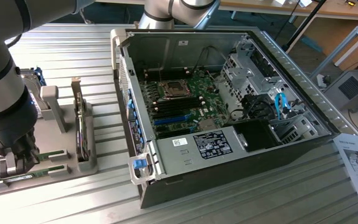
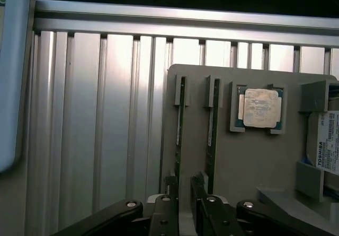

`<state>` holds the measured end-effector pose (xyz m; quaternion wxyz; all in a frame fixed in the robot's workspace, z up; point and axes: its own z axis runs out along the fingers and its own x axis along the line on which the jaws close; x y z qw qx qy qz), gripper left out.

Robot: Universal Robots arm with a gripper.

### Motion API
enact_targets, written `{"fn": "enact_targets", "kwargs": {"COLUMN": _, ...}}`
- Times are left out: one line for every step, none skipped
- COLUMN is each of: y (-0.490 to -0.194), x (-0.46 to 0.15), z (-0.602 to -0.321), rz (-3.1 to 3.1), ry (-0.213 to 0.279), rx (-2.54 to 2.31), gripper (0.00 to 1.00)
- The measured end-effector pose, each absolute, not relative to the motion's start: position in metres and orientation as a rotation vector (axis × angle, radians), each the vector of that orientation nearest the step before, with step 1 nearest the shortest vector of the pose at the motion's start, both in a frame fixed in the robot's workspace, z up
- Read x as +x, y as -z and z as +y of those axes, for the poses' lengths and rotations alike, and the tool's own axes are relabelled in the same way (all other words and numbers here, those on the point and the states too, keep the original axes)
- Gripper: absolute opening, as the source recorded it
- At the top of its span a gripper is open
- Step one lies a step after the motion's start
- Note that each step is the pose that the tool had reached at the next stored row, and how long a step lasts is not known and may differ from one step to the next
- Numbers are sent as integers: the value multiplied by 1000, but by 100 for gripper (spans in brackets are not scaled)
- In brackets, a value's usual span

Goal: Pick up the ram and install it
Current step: 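Pick up the ram and move it above insertion slot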

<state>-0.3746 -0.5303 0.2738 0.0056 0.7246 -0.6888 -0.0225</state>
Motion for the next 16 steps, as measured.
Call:
{"fn": "enact_targets", "kwargs": {"y": -273, "x": -375, "z": -531, "rz": -2156, "ry": 70, "rx": 2268, "gripper": 24}}
{"fn": "enact_targets", "kwargs": {"y": -271, "x": -375, "z": -531, "rz": -2156, "ry": 70, "rx": 2268, "gripper": 24}}
{"fn": "enact_targets", "kwargs": {"y": -271, "x": -375, "z": -532, "rz": -2156, "ry": 70, "rx": 2268, "gripper": 24}}
{"fn": "enact_targets", "kwargs": {"y": -269, "x": -375, "z": -532, "rz": -2156, "ry": 70, "rx": 2268, "gripper": 24}}
{"fn": "enact_targets", "kwargs": {"y": -268, "x": -375, "z": -532, "rz": -2156, "ry": 70, "rx": 2268, "gripper": 24}}
{"fn": "enact_targets", "kwargs": {"y": -267, "x": -375, "z": -533, "rz": -2156, "ry": 70, "rx": 2268, "gripper": 24}}
{"fn": "enact_targets", "kwargs": {"y": -266, "x": -375, "z": -533, "rz": -2156, "ry": 70, "rx": 2268, "gripper": 24}}
{"fn": "enact_targets", "kwargs": {"y": -265, "x": -375, "z": -533, "rz": -2156, "ry": 70, "rx": 2268, "gripper": 24}}
{"fn": "enact_targets", "kwargs": {"y": -264, "x": -375, "z": -534, "rz": -2156, "ry": 70, "rx": 2268, "gripper": 24}}
{"fn": "enact_targets", "kwargs": {"y": -263, "x": -375, "z": -534, "rz": -2156, "ry": 70, "rx": 2268, "gripper": 24}}
{"fn": "enact_targets", "kwargs": {"y": -262, "x": -375, "z": -534, "rz": -2156, "ry": 70, "rx": 2268, "gripper": 24}}
{"fn": "enact_targets", "kwargs": {"y": -261, "x": -375, "z": -535, "rz": -2156, "ry": 70, "rx": 2268, "gripper": 24}}
{"fn": "enact_targets", "kwargs": {"y": -261, "x": -375, "z": -535, "rz": -2156, "ry": 70, "rx": 2268, "gripper": 24}}
{"fn": "enact_targets", "kwargs": {"y": -261, "x": -375, "z": -535, "rz": -2156, "ry": 70, "rx": 2268, "gripper": 24}}
{"fn": "enact_targets", "kwargs": {"y": -261, "x": -375, "z": -535, "rz": -2156, "ry": 70, "rx": 2268, "gripper": 24}}
{"fn": "enact_targets", "kwargs": {"y": -261, "x": -375, "z": -535, "rz": -2156, "ry": 70, "rx": 2268, "gripper": 24}}
